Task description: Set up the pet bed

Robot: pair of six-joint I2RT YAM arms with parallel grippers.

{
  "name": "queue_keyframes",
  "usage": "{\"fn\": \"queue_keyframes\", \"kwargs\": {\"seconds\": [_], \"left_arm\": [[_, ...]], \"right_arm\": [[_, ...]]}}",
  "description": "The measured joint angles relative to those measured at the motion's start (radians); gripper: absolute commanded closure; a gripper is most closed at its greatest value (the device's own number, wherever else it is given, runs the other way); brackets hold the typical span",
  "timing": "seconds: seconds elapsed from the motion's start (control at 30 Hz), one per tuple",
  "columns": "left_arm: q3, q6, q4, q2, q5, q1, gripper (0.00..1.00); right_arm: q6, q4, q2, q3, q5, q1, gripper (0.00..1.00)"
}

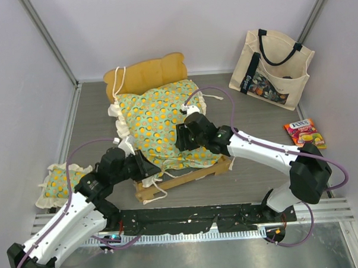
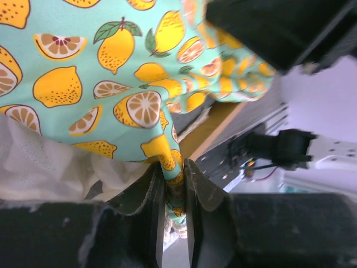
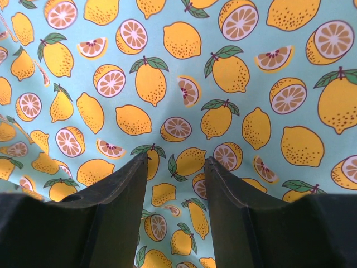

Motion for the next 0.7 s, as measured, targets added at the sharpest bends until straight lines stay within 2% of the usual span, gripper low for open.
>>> {"fn": "queue_keyframes", "kwargs": {"seconds": [0.1,0.23,0.37,0.43,0.47,0.5,0.67,0.7], "left_arm": [[-0.061,-0.053,0.112,-0.093,-0.029,0.000,0.80],[-0.108,-0.100,0.130,-0.167,-0.063,0.000,0.81],[-0.102,-0.116,-0.008,-0.200,-0.132,-0.001,0.77],[-0.083,-0.121,-0.110,-0.215,-0.183,-0.008,0.82],[-0.074,-0.125,-0.146,-0.220,-0.206,-0.010,0.82],[-0.063,-0.131,-0.180,-0.222,-0.227,-0.010,0.68],[-0.016,-0.144,-0.284,-0.178,-0.301,-0.014,0.50],[-0.008,-0.141,-0.297,-0.160,-0.307,-0.014,0.43]], "right_arm": [[0.008,0.003,0.000,-0.013,-0.007,0.000,0.50],[0.018,0.007,0.000,-0.023,-0.021,0.000,0.49],[0.024,0.016,0.000,-0.029,-0.039,0.000,0.50],[0.026,0.023,0.000,-0.036,-0.049,0.000,0.50],[0.029,0.027,0.000,-0.042,-0.055,0.000,0.49],[0.032,0.032,0.000,-0.046,-0.060,0.000,0.49],[0.048,0.047,0.000,-0.061,-0.098,0.000,0.49],[0.050,0.048,-0.003,-0.063,-0.101,0.001,0.49]]}}
